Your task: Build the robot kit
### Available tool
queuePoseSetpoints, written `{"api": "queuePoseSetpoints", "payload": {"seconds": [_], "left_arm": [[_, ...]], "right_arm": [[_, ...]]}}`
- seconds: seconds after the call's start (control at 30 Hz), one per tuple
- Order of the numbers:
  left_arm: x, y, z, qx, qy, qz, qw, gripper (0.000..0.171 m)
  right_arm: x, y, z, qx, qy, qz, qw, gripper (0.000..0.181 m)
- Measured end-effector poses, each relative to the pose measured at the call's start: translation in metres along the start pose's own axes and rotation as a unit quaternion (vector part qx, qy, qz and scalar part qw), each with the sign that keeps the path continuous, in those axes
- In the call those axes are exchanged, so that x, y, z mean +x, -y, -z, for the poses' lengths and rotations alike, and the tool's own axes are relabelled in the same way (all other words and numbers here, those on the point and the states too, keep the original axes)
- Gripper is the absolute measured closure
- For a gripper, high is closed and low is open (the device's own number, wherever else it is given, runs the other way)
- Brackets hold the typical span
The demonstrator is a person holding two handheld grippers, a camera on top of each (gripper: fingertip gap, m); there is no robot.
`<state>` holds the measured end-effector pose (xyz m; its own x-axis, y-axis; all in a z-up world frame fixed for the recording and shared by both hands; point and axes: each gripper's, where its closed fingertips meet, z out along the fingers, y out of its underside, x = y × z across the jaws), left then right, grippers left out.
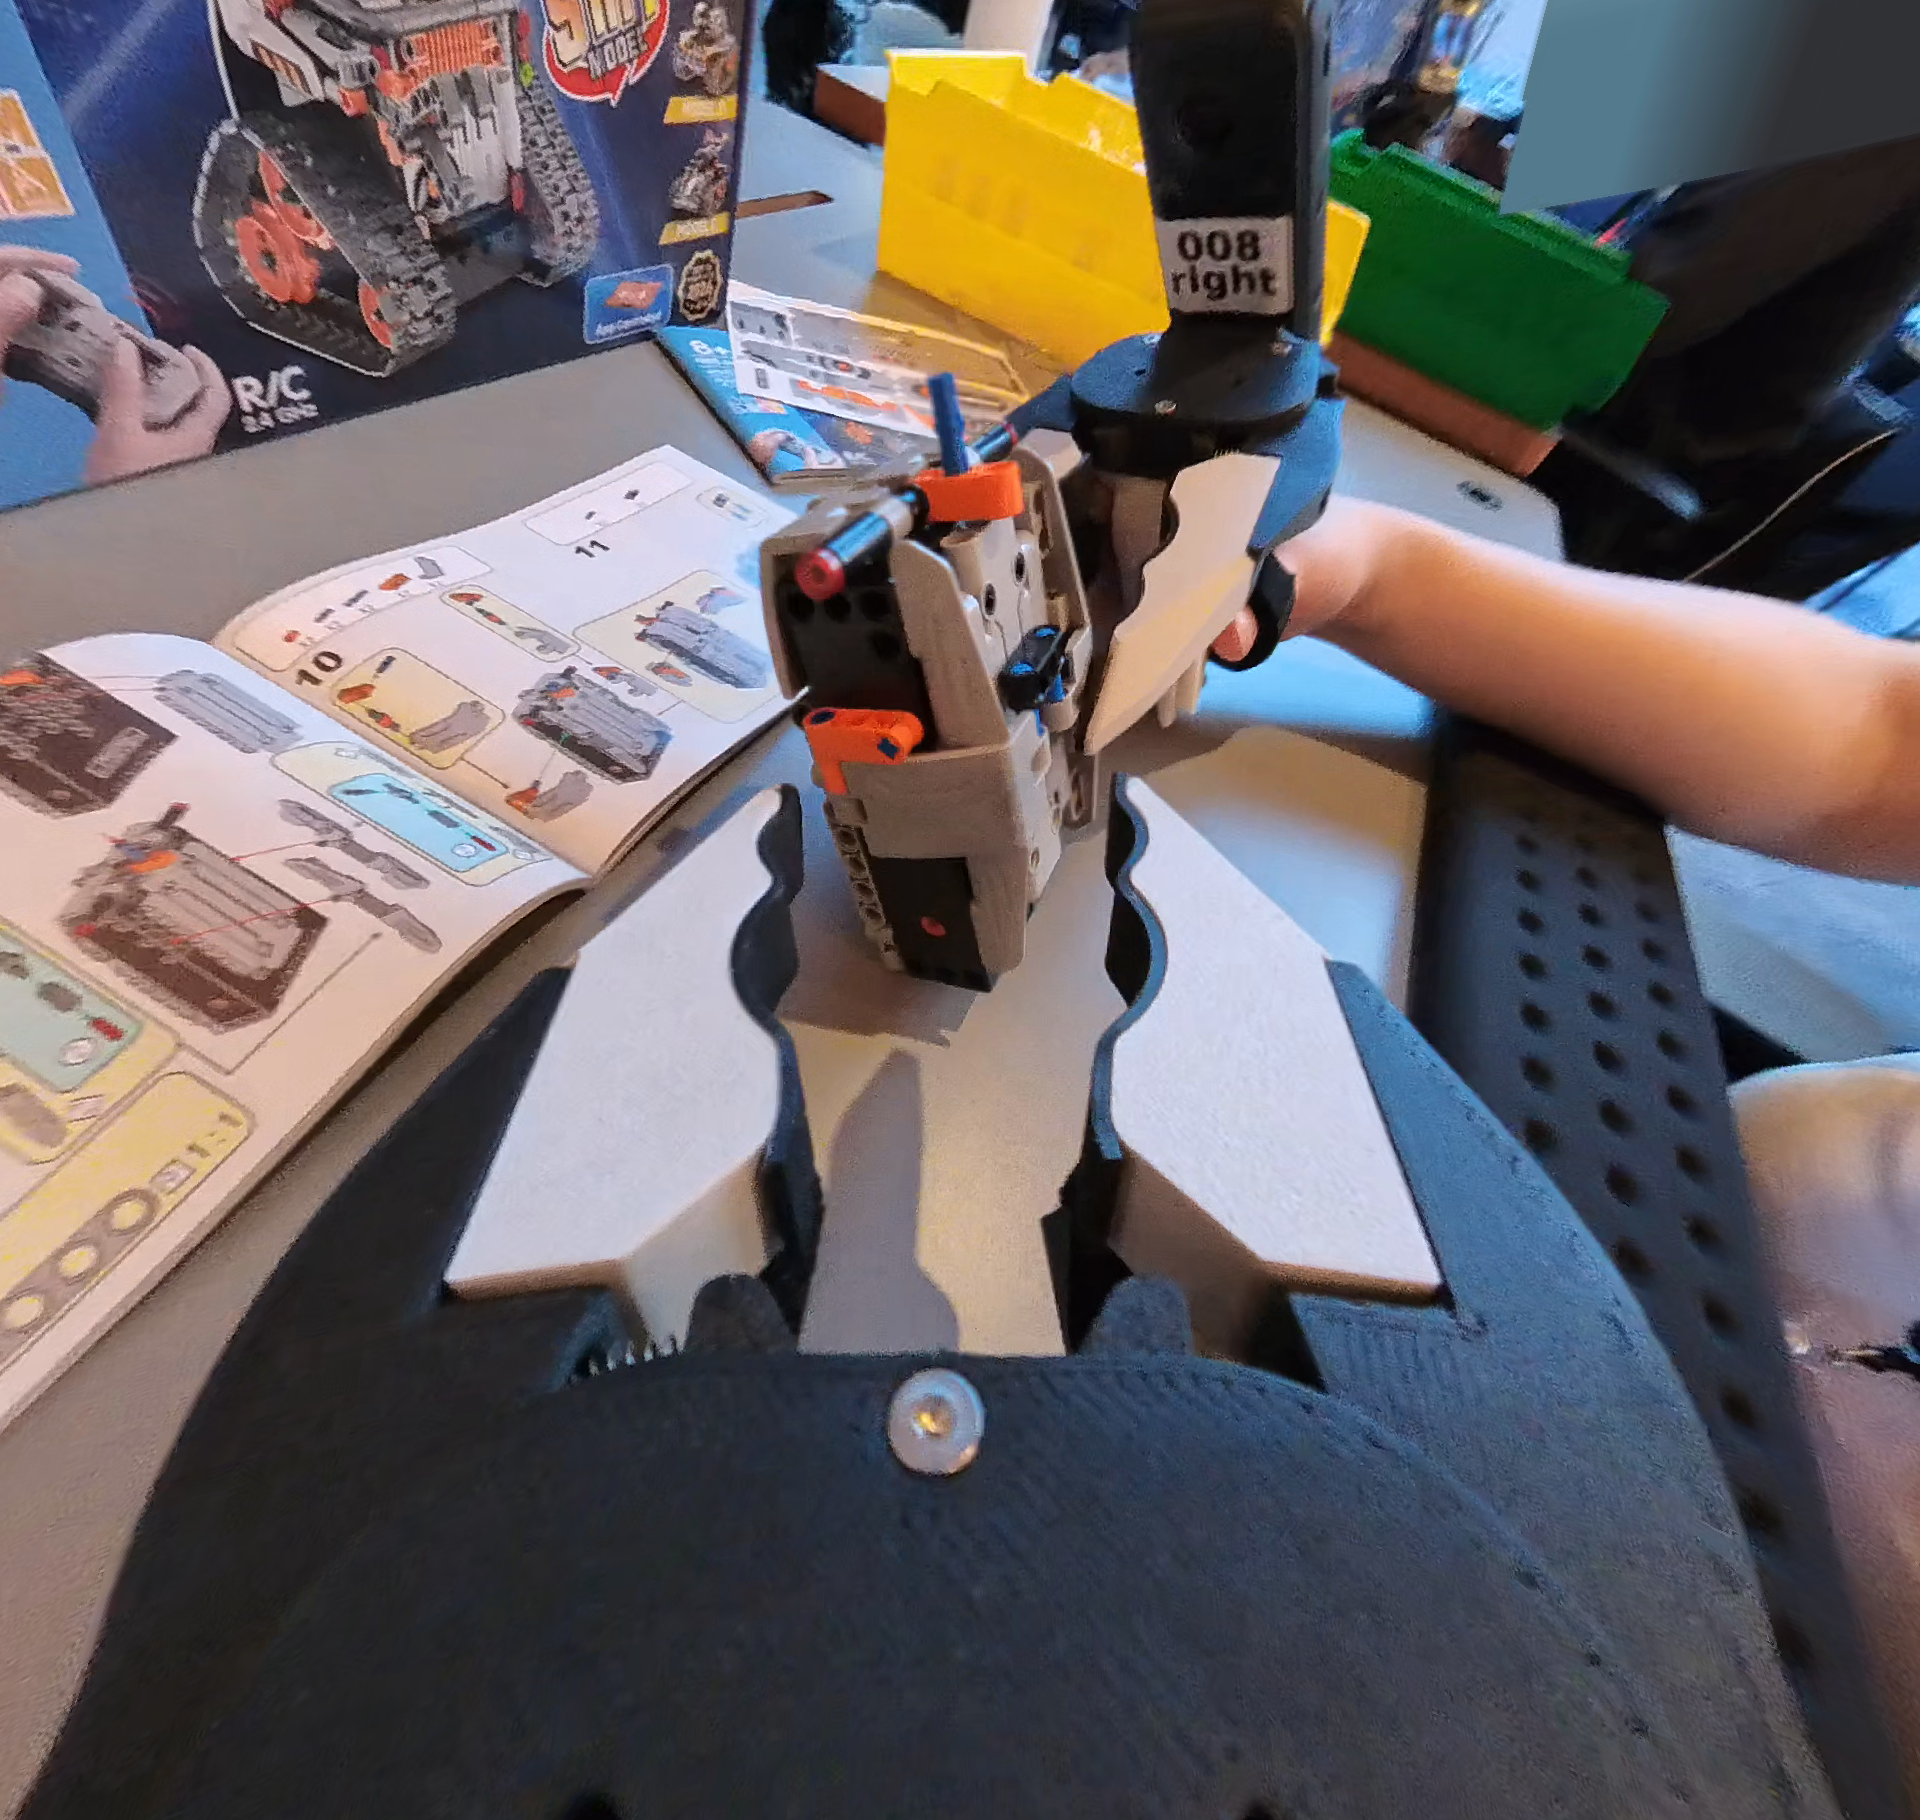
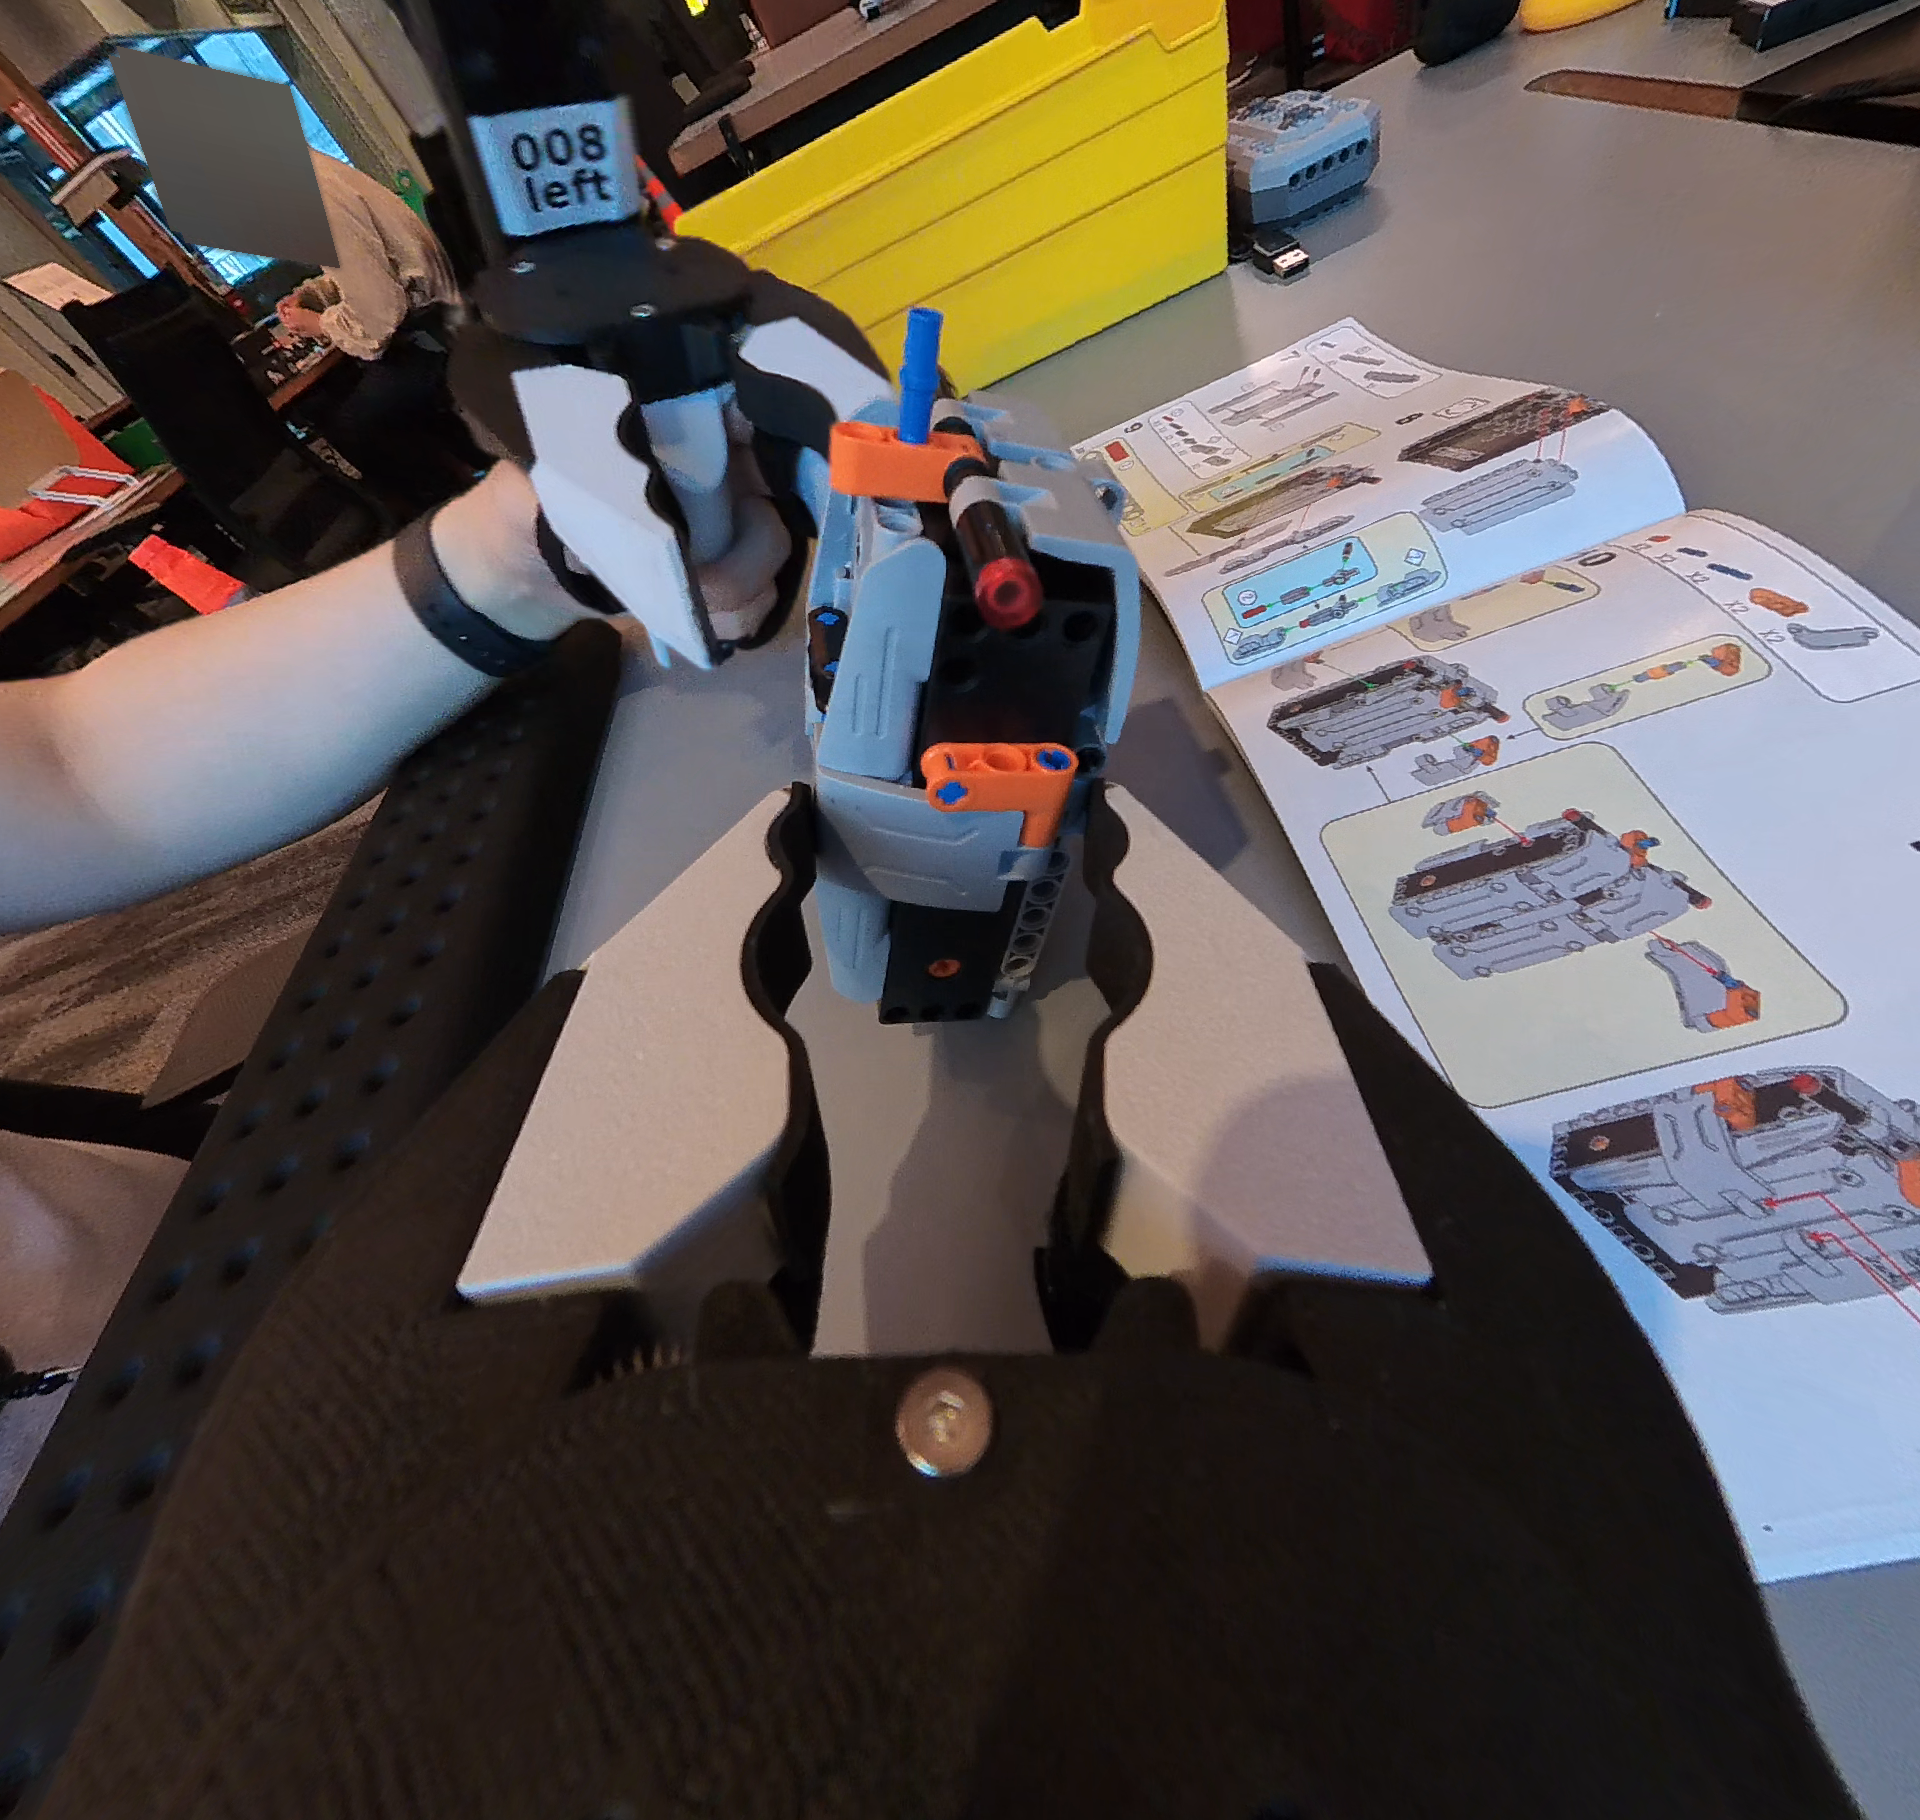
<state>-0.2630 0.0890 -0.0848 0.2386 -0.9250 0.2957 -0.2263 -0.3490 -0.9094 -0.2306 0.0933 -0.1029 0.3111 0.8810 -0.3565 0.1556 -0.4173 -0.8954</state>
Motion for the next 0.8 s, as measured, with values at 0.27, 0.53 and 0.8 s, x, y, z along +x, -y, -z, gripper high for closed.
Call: {"api": "queuePoseSetpoints", "payload": {"seconds": [0.27,0.53,0.8], "left_arm": [[0.0,-0.013,-0.018,-0.037,-0.032,0.01,0.999,0.117],[-0.005,-0.012,-0.019,-0.026,-0.016,0.022,0.999,0.127],[-0.003,-0.013,-0.018,-0.026,-0.018,0.016,0.999,0.127]], "right_arm": [[-0.001,0.0,0.0,0.002,0.005,0.007,1.0,0.13],[-0.002,0.0,0.001,0.007,0.016,-0.013,1.0,0.128],[-0.007,0.002,0.003,0.019,0.049,-0.039,0.998,0.125]]}}
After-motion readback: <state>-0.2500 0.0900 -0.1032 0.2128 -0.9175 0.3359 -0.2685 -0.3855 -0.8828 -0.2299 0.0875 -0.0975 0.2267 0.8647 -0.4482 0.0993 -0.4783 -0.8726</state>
